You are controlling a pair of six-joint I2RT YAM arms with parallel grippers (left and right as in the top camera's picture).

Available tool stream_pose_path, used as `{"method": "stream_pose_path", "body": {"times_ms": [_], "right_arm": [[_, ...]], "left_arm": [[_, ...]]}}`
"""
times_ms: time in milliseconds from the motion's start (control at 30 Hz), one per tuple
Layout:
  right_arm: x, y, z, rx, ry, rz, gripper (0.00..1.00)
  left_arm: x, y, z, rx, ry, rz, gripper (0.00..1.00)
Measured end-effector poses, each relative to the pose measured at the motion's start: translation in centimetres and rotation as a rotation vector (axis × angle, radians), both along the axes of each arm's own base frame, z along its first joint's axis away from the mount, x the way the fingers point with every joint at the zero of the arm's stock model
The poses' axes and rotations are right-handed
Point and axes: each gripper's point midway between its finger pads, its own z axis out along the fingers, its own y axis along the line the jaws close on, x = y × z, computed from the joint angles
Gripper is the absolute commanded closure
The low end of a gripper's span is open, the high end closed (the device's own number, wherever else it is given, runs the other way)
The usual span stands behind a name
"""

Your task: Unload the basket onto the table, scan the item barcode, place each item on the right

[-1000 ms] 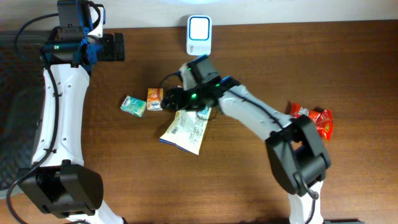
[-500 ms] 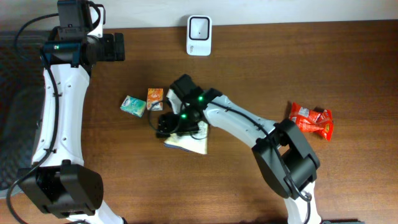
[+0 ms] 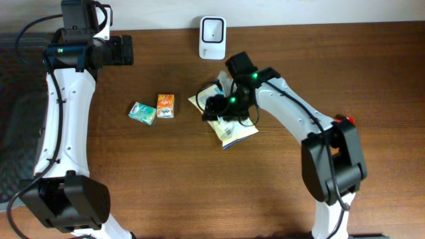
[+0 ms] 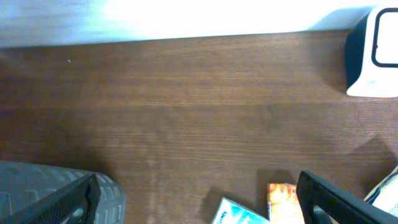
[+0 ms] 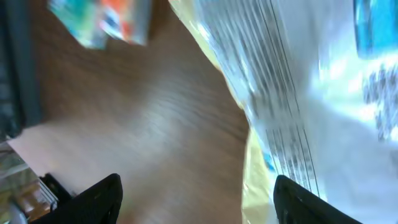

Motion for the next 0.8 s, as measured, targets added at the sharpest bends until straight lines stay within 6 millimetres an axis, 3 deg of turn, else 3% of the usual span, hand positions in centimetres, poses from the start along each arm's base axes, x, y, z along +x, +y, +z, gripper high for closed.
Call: {"method": "stream_pose_path", "body": {"times_ms": [167,367,567,633,800], "right_arm": [[1.3,0.6,0.5,-0.034,-0.086,-0.019,0.23],[2.2,-0.5,-0.4,-0.15,-0.121,-0.099,0.36],[2.4,-0.7,-0.8,-0.212,-0.157,-0.112,0.4],[2.3,-0.1,-1.3,-0.236,-0.171,-0.104,0.44],[2.1,0.4,-3.1,-0.286,-0.174,-0.095,0.66]], "left_arm": [[0.0,0.0,0.0,0.0,0.0,0.0,0.01],[0.0,0.0,0.0,0.0,0.0,0.0,0.01],[0.0,0.0,0.0,0.0,0.0,0.0,0.01],[0.0,0.0,0.0,0.0,0.0,0.0,0.01],[0.0,0.0,0.0,0.0,0.0,0.0,0.01]]}}
